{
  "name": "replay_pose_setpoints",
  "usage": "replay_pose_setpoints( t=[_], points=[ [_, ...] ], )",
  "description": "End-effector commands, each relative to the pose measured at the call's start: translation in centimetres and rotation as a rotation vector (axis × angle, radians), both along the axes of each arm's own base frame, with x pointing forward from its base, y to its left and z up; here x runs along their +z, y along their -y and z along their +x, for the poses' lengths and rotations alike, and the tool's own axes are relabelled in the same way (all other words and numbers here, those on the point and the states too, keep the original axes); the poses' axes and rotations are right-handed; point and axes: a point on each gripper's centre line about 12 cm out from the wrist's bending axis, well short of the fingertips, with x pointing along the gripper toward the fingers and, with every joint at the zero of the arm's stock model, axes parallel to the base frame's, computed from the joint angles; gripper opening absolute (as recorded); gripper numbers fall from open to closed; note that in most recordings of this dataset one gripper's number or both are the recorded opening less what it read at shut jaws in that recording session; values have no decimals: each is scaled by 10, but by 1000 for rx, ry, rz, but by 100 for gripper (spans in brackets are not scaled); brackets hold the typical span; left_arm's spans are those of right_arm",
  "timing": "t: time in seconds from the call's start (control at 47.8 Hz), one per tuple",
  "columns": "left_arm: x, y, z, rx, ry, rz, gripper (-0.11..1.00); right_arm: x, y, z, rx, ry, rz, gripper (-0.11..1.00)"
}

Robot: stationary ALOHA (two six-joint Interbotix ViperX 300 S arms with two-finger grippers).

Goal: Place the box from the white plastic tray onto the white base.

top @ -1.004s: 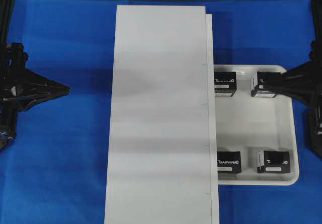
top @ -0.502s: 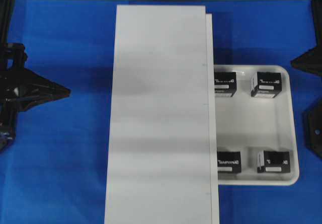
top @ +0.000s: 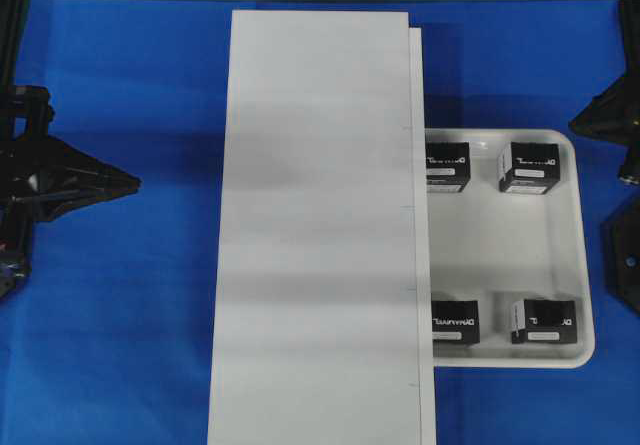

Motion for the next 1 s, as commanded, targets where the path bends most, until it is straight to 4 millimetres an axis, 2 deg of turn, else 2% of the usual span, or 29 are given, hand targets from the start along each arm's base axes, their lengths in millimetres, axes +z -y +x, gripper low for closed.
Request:
replay_pose_setpoints(
  t=[0.0, 0.335, 0.983],
  points=[
    [11, 0, 2, -2, 26, 5, -7, 3, 3, 5, 2, -13, -2, 0],
    [11, 0, 1, -2, 28, 2, -7, -6, 14, 25, 53, -133, -16, 0],
    [14, -1, -1, 3, 34, 2, -7, -21, 36, 56, 148, -254, -40, 0]
  ],
)
